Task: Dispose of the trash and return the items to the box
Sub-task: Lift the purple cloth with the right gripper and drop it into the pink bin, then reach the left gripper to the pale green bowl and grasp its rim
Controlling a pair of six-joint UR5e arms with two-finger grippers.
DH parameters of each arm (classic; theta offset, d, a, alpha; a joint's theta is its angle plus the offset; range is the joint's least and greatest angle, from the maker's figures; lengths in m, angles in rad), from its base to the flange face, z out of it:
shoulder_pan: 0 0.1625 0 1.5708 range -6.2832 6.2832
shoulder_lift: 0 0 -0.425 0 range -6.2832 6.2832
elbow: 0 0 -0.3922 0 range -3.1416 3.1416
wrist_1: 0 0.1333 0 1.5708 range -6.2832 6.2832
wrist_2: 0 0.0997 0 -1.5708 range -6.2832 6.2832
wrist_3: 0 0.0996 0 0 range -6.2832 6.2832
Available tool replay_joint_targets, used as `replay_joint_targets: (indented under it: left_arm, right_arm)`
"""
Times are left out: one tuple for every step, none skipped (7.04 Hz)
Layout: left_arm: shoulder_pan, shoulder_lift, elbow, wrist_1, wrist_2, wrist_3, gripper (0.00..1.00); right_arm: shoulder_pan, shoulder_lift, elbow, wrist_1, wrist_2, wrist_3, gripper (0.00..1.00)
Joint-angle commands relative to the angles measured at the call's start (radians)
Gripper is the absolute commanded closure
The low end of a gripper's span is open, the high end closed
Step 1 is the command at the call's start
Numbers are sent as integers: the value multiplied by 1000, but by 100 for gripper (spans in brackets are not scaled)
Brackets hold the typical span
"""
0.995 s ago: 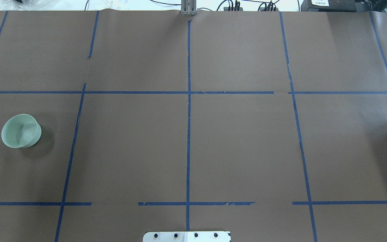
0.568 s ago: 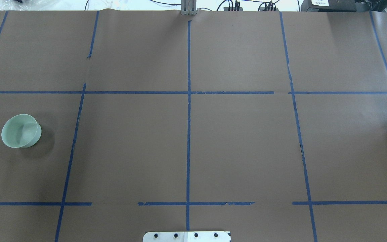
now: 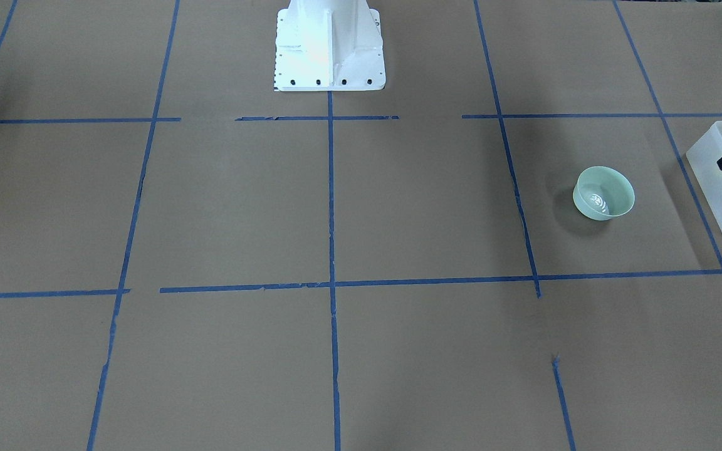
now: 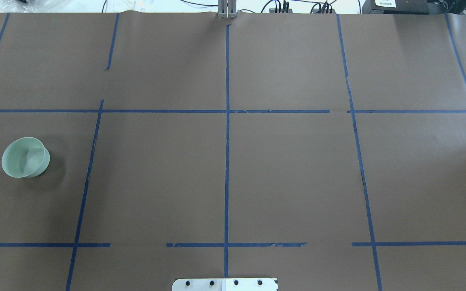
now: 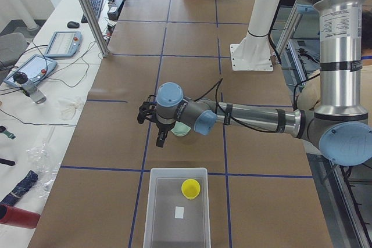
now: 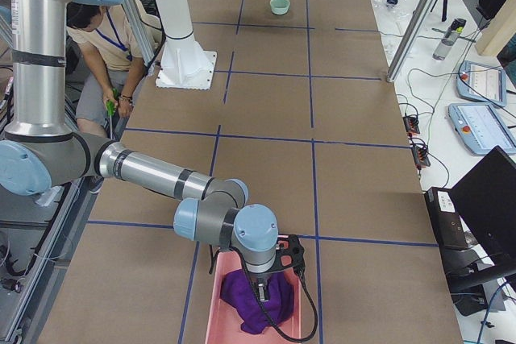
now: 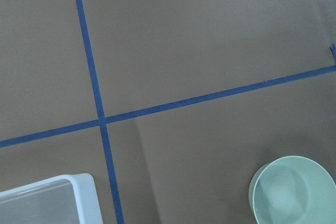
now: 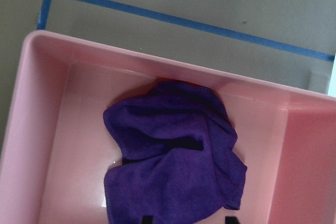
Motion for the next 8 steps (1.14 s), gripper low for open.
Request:
replay_joint_targets:
  left_arm:
    - [162,13,4,-88,33,-219,0]
    - [201,15,17,-109,38,-276,1]
    - [229,15,24,-132,70,-334,1]
    - [285,13,54,-148,81,-342,1]
    - [339,1,80,-152,125,-343,1]
    - [356,1,97,-180,134,-343,1]
    - [361,1,154,-265,134,-343,2]
    - [370,-1,194,-334,136,-347,14]
  right_arm:
    - [-14,-23,118,-9,155,187,0]
    - [-64,-52,220,-15,159,275,0]
    - [-124,-93,340,-32,163,415,0]
    - [-150,-125,388,-32,174,449,0]
    - [-159,-127,392,-32,197,450,0]
    - [-173,-127,392,-32,197,450,0]
    - [-179,-127,392,-31,197,450,0]
    - [-182,-127,393,-31,197,450,0]
